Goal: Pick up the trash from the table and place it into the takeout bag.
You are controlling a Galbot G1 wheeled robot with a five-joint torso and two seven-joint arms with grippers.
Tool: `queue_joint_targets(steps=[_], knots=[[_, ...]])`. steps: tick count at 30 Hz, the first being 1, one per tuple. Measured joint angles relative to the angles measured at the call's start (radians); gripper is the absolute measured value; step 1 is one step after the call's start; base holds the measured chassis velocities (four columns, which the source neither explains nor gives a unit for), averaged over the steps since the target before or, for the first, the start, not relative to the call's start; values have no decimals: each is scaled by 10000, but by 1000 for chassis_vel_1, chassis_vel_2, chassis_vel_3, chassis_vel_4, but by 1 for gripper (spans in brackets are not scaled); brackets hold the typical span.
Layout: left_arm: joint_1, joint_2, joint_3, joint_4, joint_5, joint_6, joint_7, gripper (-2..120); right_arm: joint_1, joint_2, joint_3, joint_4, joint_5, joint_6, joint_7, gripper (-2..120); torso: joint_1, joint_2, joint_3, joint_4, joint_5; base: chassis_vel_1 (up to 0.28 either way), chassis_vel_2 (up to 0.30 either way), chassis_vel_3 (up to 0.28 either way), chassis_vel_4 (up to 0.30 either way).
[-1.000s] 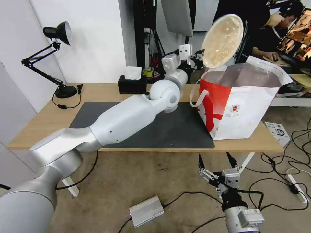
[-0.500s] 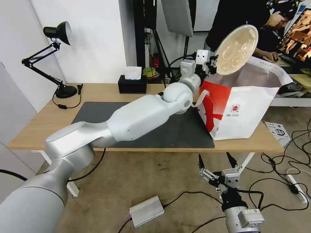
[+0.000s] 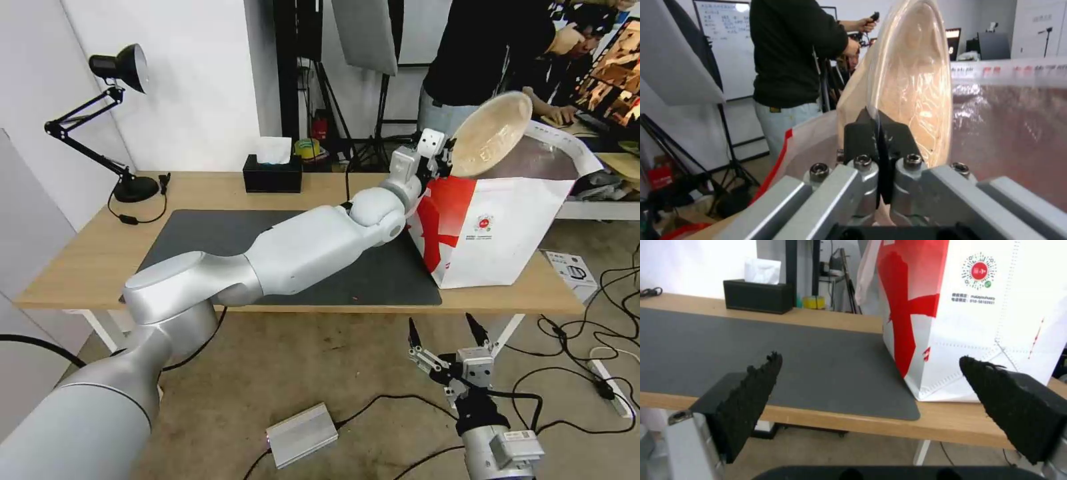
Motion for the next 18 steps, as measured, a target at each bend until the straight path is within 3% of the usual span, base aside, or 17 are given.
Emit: queue_joint_targets(steps=[7,18], knots=[[230,-35,30,162,267,-105,46,0,0,0,1,0,0,0,0,100,0,0,0,0,0,0,0,0,0],[282,244,179,-232,439,-193,235,0,0,0,0,0,0,0,0,100,0,-1,0,1,0,0,0,0,0]])
